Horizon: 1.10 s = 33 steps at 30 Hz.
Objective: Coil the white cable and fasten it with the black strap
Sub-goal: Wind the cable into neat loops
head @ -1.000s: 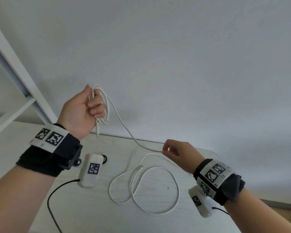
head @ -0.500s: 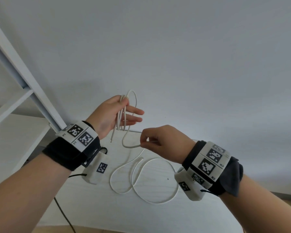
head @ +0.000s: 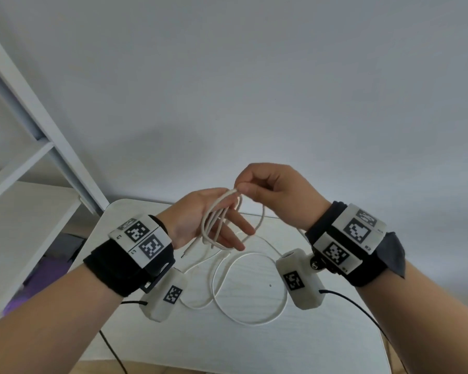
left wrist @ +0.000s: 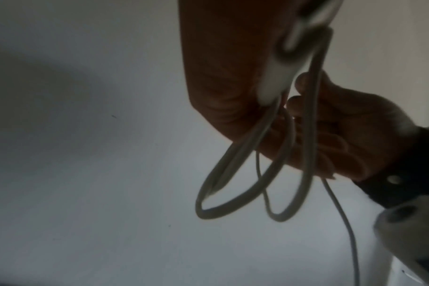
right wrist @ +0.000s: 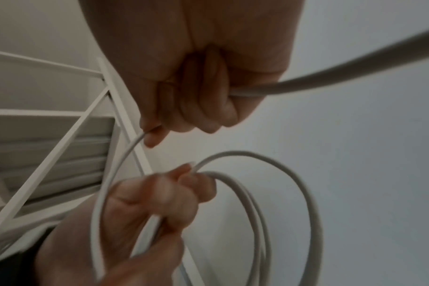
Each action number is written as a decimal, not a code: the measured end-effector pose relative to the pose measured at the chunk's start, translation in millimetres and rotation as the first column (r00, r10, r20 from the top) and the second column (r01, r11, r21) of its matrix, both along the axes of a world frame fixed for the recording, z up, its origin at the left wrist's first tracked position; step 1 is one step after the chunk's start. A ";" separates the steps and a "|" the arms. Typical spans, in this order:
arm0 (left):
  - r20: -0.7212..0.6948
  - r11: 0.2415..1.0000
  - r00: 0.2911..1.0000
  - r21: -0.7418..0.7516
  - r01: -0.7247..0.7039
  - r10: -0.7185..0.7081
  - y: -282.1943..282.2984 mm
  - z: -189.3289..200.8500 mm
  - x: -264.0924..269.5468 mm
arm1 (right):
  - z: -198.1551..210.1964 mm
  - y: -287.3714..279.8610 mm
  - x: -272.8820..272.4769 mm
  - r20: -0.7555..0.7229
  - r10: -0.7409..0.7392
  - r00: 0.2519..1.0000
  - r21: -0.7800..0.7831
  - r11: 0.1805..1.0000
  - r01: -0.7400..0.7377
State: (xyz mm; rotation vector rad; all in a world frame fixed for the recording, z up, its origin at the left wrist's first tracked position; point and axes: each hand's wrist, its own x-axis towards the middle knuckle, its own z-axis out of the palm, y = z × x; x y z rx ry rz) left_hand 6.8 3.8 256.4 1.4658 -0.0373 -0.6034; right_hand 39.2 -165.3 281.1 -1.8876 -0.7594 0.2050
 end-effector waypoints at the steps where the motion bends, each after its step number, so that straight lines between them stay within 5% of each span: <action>1: -0.006 1.000 1.000 -0.012 -0.006 0.006 -1.0 0.0 -1.8 | 1.0 -1.5 2.6 0.000 -0.018 1.000 0.010 1.000 0.018; 14: -0.122 0.962 0.993 -0.272 -0.025 -0.009 -2.7 -6.1 -6.6 | -14.9 -14.3 20.0 -0.071 -0.256 0.964 0.077 0.962 0.261; 22: -0.097 0.922 0.992 -0.369 -0.116 0.086 2.1 -0.2 -8.4 | -44.3 -16.2 25.1 -0.102 -0.303 0.948 -0.065 0.953 0.297; 29: -0.145 0.788 0.976 -0.575 -0.218 0.164 23.1 8.1 5.0 | -65.6 -20.2 19.7 -0.182 -0.246 0.952 -0.158 0.963 0.219; 33: -0.176 0.521 0.979 -0.848 -0.100 -0.099 62.8 9.1 28.0 | -77.1 -32.4 15.4 -0.195 -0.281 0.940 -0.241 0.942 0.232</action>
